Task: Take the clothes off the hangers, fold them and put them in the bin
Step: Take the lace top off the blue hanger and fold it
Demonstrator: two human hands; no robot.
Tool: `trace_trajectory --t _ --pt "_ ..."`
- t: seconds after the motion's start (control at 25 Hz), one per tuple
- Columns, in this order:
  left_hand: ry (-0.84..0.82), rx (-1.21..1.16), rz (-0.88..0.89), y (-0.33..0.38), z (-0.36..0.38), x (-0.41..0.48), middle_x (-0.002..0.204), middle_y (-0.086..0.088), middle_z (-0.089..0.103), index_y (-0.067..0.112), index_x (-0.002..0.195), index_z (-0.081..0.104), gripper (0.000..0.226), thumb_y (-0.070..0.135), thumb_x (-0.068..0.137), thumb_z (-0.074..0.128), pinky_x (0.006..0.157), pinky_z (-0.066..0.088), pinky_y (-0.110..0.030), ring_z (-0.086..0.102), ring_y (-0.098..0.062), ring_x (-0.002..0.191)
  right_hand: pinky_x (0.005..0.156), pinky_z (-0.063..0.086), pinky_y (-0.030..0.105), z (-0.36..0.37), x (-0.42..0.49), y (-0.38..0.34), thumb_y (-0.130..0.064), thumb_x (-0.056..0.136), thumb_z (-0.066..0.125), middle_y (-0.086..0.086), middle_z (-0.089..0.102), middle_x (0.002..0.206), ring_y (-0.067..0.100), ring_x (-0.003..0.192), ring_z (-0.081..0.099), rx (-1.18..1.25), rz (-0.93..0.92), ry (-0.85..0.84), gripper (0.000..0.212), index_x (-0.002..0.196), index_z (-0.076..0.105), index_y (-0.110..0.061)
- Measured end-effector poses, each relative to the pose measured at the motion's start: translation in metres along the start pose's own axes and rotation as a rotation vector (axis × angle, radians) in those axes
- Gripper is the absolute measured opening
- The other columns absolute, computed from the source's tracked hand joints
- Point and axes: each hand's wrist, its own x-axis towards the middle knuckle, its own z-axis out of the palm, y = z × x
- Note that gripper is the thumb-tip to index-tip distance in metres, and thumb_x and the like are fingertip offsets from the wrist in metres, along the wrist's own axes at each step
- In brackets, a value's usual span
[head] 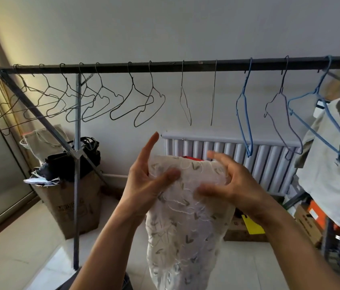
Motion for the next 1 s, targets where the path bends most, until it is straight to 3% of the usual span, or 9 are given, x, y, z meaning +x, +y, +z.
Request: trace_trajectory --t 0.16,0.32,0.44,0.52,0.64,0.72,0.8,0.88,1.0 --pt "-0.006 0.053 -0.001 0.014 -0.003 0.006 0.085 -0.014 0.071 0.033 0.143 0.042 0.083 0.007 0.072 0.075 0.067 0.059 -0.033 0.071 -0.026 0.077 0.079 0.059 0.033 0.0 -0.001 -0.001 -0.039 0.062 0.081 -0.008 0.063 0.101 0.014 0.094 0.063 -0.134 -0.053 0.098 0.04 0.097 0.068 -0.026" --pt "0.041 0.068 -0.063 0.025 -0.011 0.014 0.072 -0.01 0.072 0.028 0.141 0.041 0.078 0.015 0.071 0.074 0.061 0.058 -0.029 0.07 -0.021 0.065 0.073 0.057 0.032 0.008 0.003 -0.003 -0.024 0.086 0.067 -0.001 0.069 0.089 0.02 0.084 0.067 0.037 -0.122 0.098 0.009 0.094 0.066 -0.02" --pt "0.202 0.158 -0.054 0.013 -0.014 0.011 0.107 -0.007 0.072 0.026 0.145 0.034 0.082 0.034 0.073 0.073 0.081 0.057 -0.033 0.069 -0.021 0.098 0.064 0.051 0.022 0.014 0.01 -0.007 -0.027 0.094 0.058 -0.004 0.068 0.082 0.011 0.075 0.066 0.064 -0.11 0.185 0.008 0.095 0.063 -0.021" --pt "0.264 0.316 -0.068 -0.001 -0.01 0.001 0.134 0.006 0.051 0.03 0.15 0.025 0.101 0.049 0.065 0.077 0.089 0.046 -0.026 0.051 -0.015 0.123 0.068 0.051 0.024 0.016 0.013 -0.007 -0.029 0.095 0.057 -0.003 0.069 0.09 0.01 0.081 0.067 0.088 -0.072 0.239 0.01 0.1 0.063 -0.023" --pt "0.124 0.257 -0.25 -0.022 -0.009 -0.006 0.143 0.004 0.046 0.029 0.152 0.02 0.129 0.057 0.047 0.09 0.093 0.051 -0.032 0.053 -0.018 0.125 0.074 0.053 0.025 0.018 0.016 -0.005 -0.03 0.095 0.058 -0.002 0.071 0.094 0.012 0.086 0.068 0.133 -0.019 0.23 0.012 0.102 0.064 -0.024" --pt "-0.015 -0.004 -0.341 -0.03 -0.018 -0.009 0.127 -0.012 0.064 0.012 0.14 0.044 0.111 0.051 0.048 0.093 0.083 0.058 -0.039 0.067 -0.028 0.107 0.083 0.055 0.032 0.017 0.019 -0.004 -0.031 0.093 0.059 0.0 0.073 0.098 0.017 0.092 0.069 0.195 0.033 0.174 0.017 0.106 0.067 -0.023" --pt "-0.048 -0.148 -0.362 -0.033 -0.02 -0.011 0.11 -0.02 0.071 0.004 0.115 0.066 0.066 0.035 0.062 0.09 0.073 0.059 -0.036 0.072 -0.029 0.091 0.084 0.056 0.04 0.014 0.02 -0.004 -0.028 0.091 0.061 0.009 0.073 0.097 0.023 0.091 0.07 0.284 0.096 0.14 0.022 0.107 0.069 -0.014" --pt "0.061 -0.157 -0.367 -0.033 -0.016 -0.011 0.101 -0.02 0.073 0.001 0.101 0.072 0.038 0.021 0.071 0.082 0.067 0.06 -0.034 0.072 -0.027 0.081 0.077 0.059 0.04 0.008 0.016 0.003 -0.026 0.088 0.062 0.018 0.071 0.1 0.029 0.088 0.07 0.492 0.13 0.058 0.029 0.108 0.067 -0.007" --pt "0.182 -0.114 -0.259 -0.032 -0.011 -0.002 0.094 -0.018 0.074 0.002 0.1 0.072 0.031 0.017 0.073 0.077 0.064 0.058 -0.032 0.072 -0.026 0.076 0.077 0.059 0.04 0.006 0.001 0.017 -0.045 0.065 0.081 0.02 0.068 0.115 0.034 0.104 0.067 0.756 0.143 -0.204 0.061 0.114 0.068 -0.011"
